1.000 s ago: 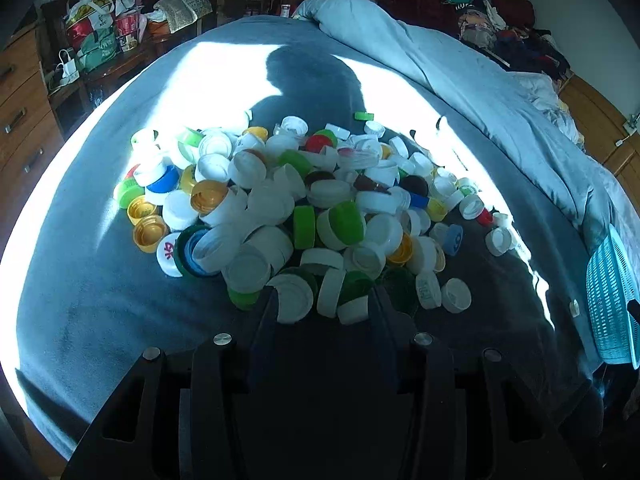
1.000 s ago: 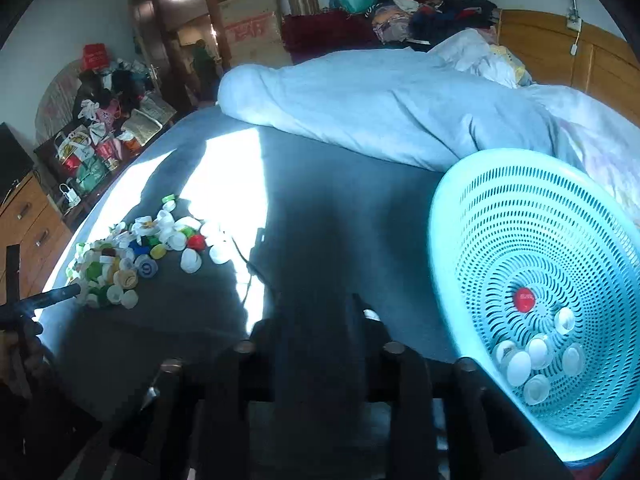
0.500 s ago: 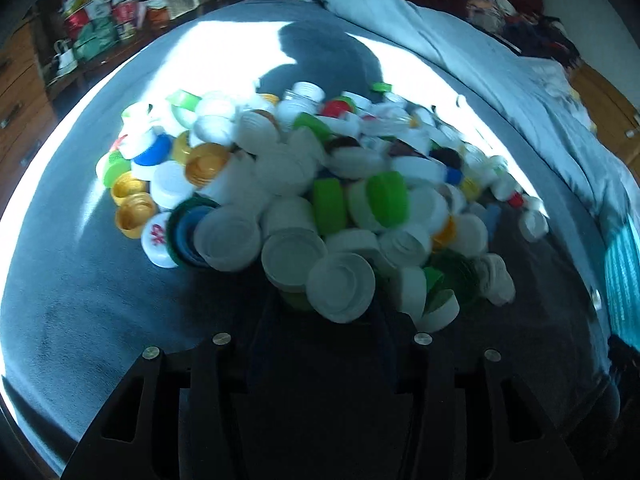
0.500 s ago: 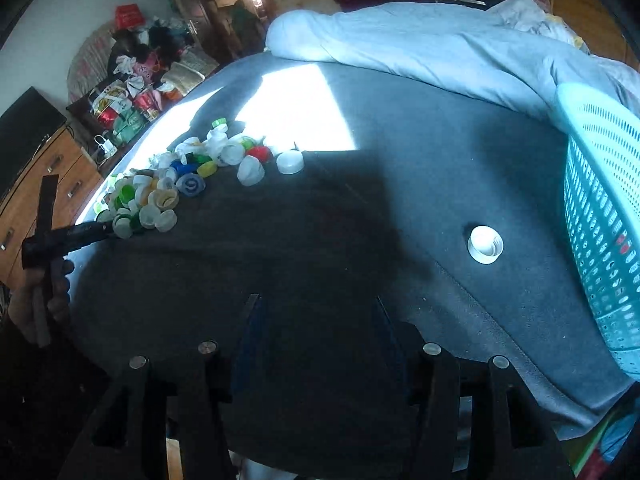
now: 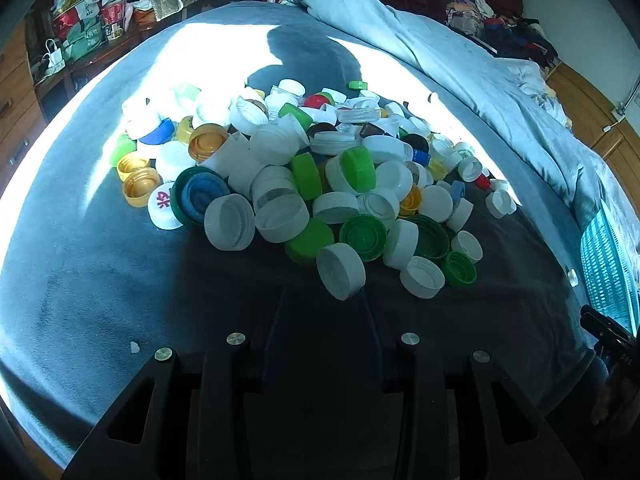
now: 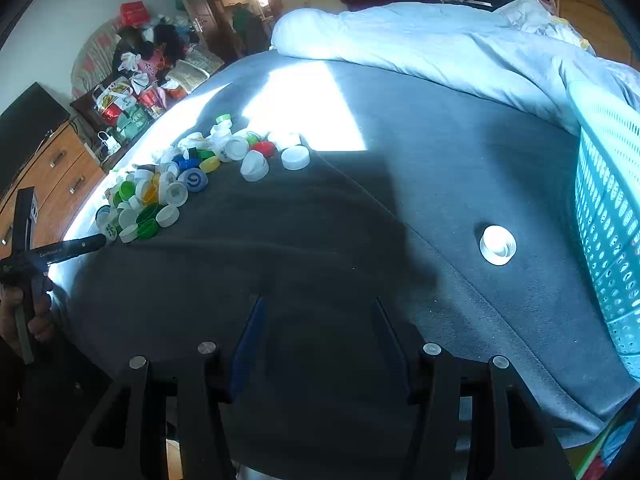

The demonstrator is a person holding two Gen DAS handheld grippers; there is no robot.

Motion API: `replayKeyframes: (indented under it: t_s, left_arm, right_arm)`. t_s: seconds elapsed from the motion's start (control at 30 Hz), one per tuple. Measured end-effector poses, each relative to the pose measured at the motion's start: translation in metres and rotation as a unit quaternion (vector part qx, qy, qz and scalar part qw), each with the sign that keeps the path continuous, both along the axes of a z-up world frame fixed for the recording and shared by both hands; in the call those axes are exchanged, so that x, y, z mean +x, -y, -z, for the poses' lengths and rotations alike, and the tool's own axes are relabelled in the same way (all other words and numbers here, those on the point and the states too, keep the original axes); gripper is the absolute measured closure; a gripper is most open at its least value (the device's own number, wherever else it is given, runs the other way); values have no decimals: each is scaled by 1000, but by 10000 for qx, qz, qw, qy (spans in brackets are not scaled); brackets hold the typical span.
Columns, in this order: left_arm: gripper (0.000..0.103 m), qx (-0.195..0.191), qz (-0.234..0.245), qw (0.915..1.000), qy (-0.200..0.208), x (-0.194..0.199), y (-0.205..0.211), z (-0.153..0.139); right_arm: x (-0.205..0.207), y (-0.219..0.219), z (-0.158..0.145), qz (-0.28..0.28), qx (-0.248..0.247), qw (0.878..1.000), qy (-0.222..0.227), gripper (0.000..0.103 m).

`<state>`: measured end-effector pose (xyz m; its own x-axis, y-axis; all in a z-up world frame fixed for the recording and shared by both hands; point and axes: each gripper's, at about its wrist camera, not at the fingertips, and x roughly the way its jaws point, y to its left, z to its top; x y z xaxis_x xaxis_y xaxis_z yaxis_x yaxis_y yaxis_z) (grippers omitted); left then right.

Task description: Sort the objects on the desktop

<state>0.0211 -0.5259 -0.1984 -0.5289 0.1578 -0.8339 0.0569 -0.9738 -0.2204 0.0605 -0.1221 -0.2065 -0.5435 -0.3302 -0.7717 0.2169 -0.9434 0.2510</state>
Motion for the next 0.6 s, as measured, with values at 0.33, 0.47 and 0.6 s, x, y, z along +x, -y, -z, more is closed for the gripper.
replayKeyframes:
  t_s: [0.33,0.47,0.6]
  left_arm:
    - [71,-367,-129,9990,-224,-18,-12,6]
    - [78,-342,-98,9992,-175,-15,-8,3]
    - [78,-244,-165,9990,-348,0,0,-7]
  right_arm:
    - [-2,11,0,-175,61,9998,-16,42]
    - [-10,27,-2,-499,-18,9987,-77,44]
    - [-32,67,-3,-1041,-113,9943,-214,47]
